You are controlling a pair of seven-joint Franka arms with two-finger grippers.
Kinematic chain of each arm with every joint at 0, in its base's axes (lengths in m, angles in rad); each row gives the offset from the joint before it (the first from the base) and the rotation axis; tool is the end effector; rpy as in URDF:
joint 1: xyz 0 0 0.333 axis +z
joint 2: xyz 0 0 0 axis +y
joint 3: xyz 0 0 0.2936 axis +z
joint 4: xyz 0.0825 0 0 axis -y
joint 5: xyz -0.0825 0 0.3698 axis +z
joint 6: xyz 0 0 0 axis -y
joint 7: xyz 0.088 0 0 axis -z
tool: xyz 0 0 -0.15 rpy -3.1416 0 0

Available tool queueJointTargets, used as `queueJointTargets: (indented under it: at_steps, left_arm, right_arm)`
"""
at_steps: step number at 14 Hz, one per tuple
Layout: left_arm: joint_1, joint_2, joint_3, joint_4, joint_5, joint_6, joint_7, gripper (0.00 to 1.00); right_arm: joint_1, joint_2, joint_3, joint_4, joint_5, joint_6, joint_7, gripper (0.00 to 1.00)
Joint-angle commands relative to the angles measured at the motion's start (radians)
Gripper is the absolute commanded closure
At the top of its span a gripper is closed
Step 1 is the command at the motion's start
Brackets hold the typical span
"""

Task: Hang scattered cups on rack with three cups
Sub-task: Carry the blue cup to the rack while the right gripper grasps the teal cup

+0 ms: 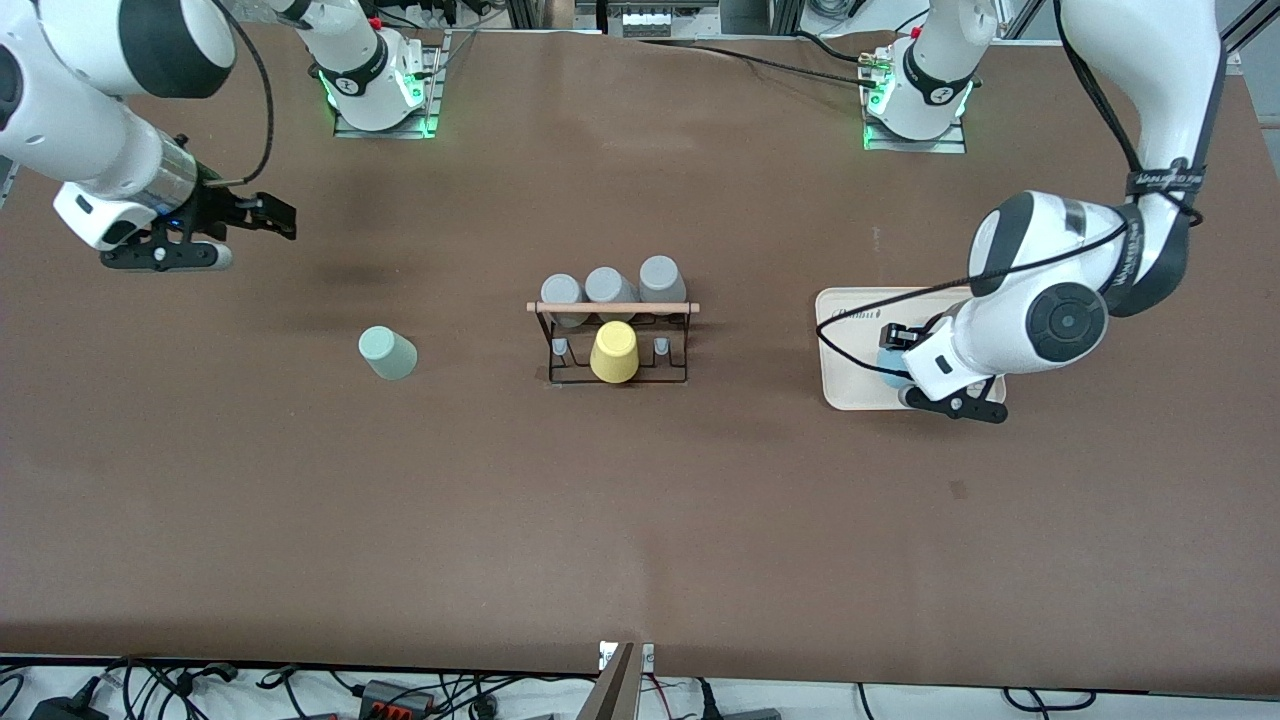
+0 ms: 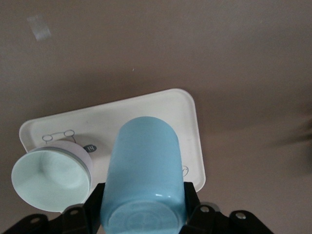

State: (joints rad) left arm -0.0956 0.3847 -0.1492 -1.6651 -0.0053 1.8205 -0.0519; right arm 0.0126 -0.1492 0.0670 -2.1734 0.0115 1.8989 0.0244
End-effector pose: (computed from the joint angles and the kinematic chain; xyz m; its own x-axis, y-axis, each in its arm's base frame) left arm 0.5877 -0.1419 0.3133 0.9561 -0.1862 -0.2261 -0.1798 -0.9825 0.0488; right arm 0.4735 0.0393 0.3878 0.9909 0.0489 -0.1252 0.0496 -0.9988 0.0027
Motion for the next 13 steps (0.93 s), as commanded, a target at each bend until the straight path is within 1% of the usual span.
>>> queueJointTargets:
  at_steps: [1, 2, 3, 5, 7, 10, 12, 13]
  left_arm:
    - [-0.065, 0.066, 0.003, 0.161, -0.015, -0.046, 0.009, 0.66]
    - [-0.099, 0.086, 0.003, 0.209, -0.030, -0.046, 0.004, 0.66]
    - [-0.128, 0.107, 0.003, 0.247, -0.077, -0.047, 0.000, 0.66]
    - [-0.171, 0.135, 0.003, 0.287, -0.157, -0.041, -0.002, 0.66]
    - [-0.220, 0.173, 0.003, 0.372, -0.163, -0.041, -0.006, 0.66]
    - [-0.295, 0.223, 0.005, 0.461, -0.162, -0.038, -0.055, 0.66]
    - [-0.363, 0.253, 0.017, 0.501, -0.151, -0.038, -0.092, 0.66]
    - [-0.392, 0.264, 0.023, 0.513, -0.147, -0.038, -0.104, 0.66]
  right_arm:
    - [0.035, 0.006, 0.001, -0.121, -0.013, 0.196, -0.009, 0.00]
    - [0.053, 0.037, 0.001, -0.141, -0.013, 0.262, -0.012, 0.00]
    - [0.066, 0.072, 0.001, -0.147, -0.013, 0.319, -0.026, 0.00]
    - [0.078, 0.153, 0.001, -0.148, -0.013, 0.415, -0.123, 0.00]
    - [0.072, 0.230, 0.001, -0.148, -0.013, 0.506, -0.228, 0.00]
    - [0.078, 0.324, 0.001, -0.148, -0.013, 0.632, -0.250, 0.00]
    - [0.079, 0.362, 0.001, -0.148, -0.013, 0.686, -0.265, 0.00]
    - [0.081, 0.367, 0.001, -0.148, -0.013, 0.695, -0.264, 0.00]
